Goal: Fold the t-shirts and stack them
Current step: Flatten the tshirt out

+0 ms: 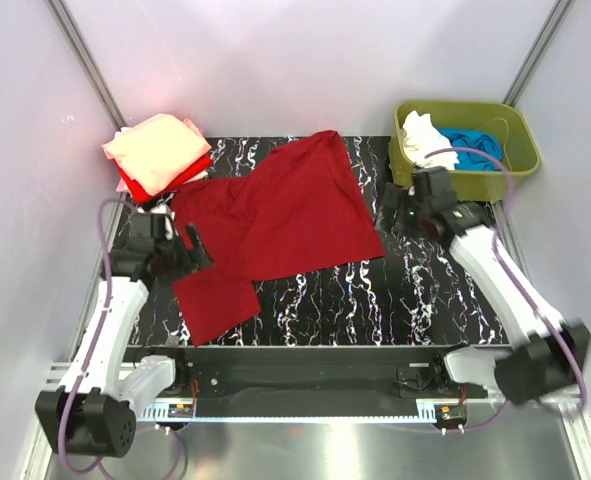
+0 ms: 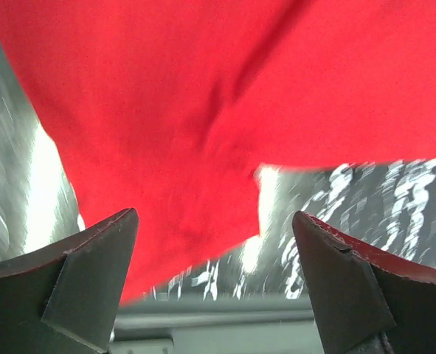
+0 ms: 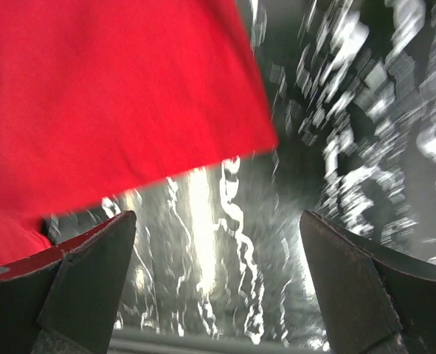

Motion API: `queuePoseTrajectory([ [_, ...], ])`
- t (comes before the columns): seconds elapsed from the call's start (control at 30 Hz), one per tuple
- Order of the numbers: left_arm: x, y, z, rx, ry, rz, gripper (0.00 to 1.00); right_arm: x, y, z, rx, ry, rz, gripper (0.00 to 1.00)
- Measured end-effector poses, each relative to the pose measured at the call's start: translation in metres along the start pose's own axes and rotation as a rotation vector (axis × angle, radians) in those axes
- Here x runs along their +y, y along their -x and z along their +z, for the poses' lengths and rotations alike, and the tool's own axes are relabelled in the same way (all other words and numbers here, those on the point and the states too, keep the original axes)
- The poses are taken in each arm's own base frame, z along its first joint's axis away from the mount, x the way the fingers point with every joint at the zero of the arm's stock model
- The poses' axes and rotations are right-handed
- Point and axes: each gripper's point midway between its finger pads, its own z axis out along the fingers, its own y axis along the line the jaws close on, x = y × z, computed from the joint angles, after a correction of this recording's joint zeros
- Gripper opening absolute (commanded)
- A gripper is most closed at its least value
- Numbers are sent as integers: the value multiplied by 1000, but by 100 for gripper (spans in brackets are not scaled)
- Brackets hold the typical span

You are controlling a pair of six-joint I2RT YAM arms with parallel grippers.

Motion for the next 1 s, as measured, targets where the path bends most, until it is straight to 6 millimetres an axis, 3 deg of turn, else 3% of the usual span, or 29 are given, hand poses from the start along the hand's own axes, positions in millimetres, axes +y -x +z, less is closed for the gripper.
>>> queuePoseTrajectory([
  [0.07, 16, -35, 18, 99, 48, -58, 85, -1, -25, 29, 117, -13, 10, 100],
  [0.13, 22, -62, 22, 170, 110, -59, 87, -4, -50, 53, 226, -33, 20, 100],
  [0.2, 12, -79, 21, 204, 125, -9, 87, -3, -63, 65, 285, -37, 35, 100],
  [0.33, 2, -99, 28, 222, 139, -25, 83, 6, -66, 69, 307, 5, 61, 100],
  [0.5, 30, -143, 38, 279, 239, -94, 77, 13, -64, 72, 295, 47, 69, 100],
  [0.8, 41, -165, 45, 275, 289, -170, 67, 10, -70, 75, 303, 42, 68, 100],
  [1.0, 43, -177, 46, 279, 297, -174, 67, 9, -72, 77, 308, 38, 70, 100],
])
